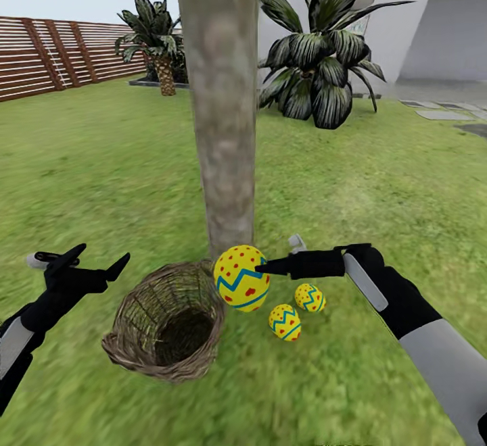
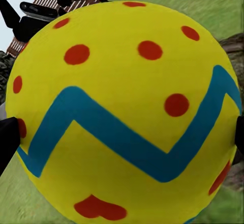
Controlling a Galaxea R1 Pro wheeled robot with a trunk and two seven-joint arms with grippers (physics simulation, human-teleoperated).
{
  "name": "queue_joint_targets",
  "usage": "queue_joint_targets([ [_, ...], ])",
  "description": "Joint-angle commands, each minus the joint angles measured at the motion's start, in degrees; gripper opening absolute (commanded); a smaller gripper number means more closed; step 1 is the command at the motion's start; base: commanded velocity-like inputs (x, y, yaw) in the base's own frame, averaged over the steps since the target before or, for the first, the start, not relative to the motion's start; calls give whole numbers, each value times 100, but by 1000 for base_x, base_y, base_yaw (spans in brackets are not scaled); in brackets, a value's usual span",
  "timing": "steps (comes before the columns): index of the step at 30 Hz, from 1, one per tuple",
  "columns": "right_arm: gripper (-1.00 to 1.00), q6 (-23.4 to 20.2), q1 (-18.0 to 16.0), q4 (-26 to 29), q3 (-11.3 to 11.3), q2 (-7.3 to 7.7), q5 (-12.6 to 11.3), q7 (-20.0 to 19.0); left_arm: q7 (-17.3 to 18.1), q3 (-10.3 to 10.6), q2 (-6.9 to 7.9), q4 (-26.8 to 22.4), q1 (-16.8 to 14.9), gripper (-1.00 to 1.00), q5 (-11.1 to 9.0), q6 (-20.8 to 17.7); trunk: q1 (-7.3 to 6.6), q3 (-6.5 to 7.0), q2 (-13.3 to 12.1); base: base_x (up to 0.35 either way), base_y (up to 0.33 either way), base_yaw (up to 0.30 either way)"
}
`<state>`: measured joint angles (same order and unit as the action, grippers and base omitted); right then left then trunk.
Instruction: Take the three Easter eggs out of the wicker basket on the lawn in the garden, then place them on the lawn next to a single tree (choose any tree) so that all three eggs are next to the same tree and none are left in the basket.
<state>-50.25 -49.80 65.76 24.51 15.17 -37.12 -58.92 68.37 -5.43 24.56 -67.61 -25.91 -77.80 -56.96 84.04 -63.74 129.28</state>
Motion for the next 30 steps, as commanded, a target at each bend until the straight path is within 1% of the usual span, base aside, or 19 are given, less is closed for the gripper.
queue_joint_targets([
  [1,-100,-29,-4,-2,10,3,-32,4,1,8,-5,-22,-2,100,-16,-34,-1,3,2,0,-328,-204],
  [6,-100,-29,-3,-5,10,4,-37,4,0,29,-26,-70,-2,100,-14,-34,-1,40,2,0,-328,-204],
  [9,-100,-29,-3,-13,10,4,-41,4,-5,109,-133,-77,-13,100,-8,-32,-1,62,2,0,-328,-204],
  [11,-100,-29,-3,-19,10,4,-41,4,-7,120,-167,-77,-18,100,-7,-33,-1,77,2,0,-328,-204],
  [18,-100,-29,-3,-50,-7,4,-50,4,-19,130,-181,-158,-19,100,-7,-28,-1,128,2,0,-328,-204],
  [20,-100,-29,-4,-53,-8,6,-50,5,-148,130,-208,-171,-19,100,-7,-31,-1,143,2,0,-328,-204],
  [21,-100,-29,-3,-54,-8,5,-50,4,-275,130,-248,-205,-19,100,-12,-33,-1,150,2,0,-328,-204],
  [25,-100,-29,-3,-58,-8,4,-53,9,-581,130,-409,-318,-19,100,-14,-34,-1,180,2,0,-328,-204],
  [29,-100,-29,-5,-69,-11,8,-50,43,-685,130,-435,-324,-19,100,-10,-34,-1,208,2,0,-328,-203],
  [30,-100,-29,-7,-71,-42,10,-45,59,-691,129,-434,-324,-19,100,-9,-34,-1,215,2,0,-329,-191],
])
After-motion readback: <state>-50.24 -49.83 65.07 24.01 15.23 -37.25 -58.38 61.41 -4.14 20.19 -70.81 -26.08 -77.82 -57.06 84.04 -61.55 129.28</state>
